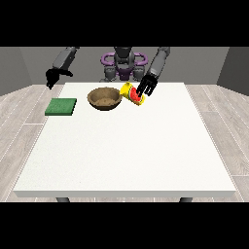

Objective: Pick the cup and pour the ball into the bowl, then pick the bowl and place it on the pad

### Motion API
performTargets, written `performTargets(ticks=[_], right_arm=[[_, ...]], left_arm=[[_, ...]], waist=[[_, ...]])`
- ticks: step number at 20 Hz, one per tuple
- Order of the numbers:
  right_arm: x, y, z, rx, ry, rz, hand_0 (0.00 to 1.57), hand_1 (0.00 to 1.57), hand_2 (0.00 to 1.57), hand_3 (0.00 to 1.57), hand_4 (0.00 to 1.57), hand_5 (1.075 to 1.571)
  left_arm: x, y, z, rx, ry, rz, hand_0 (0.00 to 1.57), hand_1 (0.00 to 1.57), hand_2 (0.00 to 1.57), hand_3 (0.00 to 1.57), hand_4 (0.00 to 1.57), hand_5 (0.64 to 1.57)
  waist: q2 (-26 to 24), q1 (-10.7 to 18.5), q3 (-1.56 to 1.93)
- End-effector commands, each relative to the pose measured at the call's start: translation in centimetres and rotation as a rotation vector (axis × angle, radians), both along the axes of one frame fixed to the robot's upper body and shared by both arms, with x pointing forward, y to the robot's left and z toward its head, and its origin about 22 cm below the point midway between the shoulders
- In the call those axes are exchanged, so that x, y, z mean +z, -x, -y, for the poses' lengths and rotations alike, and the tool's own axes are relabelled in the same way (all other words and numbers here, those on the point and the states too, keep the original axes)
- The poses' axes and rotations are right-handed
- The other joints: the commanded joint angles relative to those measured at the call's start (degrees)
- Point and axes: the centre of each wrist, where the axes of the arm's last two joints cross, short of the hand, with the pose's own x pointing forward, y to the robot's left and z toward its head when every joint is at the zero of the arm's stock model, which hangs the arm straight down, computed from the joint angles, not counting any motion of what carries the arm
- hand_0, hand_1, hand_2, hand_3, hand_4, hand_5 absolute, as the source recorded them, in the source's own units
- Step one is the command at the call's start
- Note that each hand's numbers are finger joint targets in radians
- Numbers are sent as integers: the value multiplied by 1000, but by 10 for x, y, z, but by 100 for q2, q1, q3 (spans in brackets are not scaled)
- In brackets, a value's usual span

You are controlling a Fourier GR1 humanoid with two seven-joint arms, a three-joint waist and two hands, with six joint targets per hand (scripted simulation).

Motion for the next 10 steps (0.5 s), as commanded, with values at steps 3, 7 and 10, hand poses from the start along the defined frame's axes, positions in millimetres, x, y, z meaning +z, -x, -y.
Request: performTargets(ticks=[3, 7, 10], right_arm=[[-29, 31, 33, -104, -15, -99, 0, 0, 248, 155, 386, 1547], [-42, 45, 38, -143, -9, -109, 0, 0, 284, 220, 396, 1541], [-50, 54, 43, -158, -30, -94, 0, 0, 266, 283, 406, 1542]], left_arm=[[4, 8, 83, -67, -201, -87, 1400, 1400, 1571, 1571, 1054, 1565], [36, -6, 100, -107, -360, -105, 1208, 1208, 1571, 1521, 883, 1531], [48, 5, 146, -145, -425, -95, 921, 921, 1571, 1476, 902, 1539]], waist=[[-696, 607, -9], [-669, 818, -17], [-643, 931, -16]])
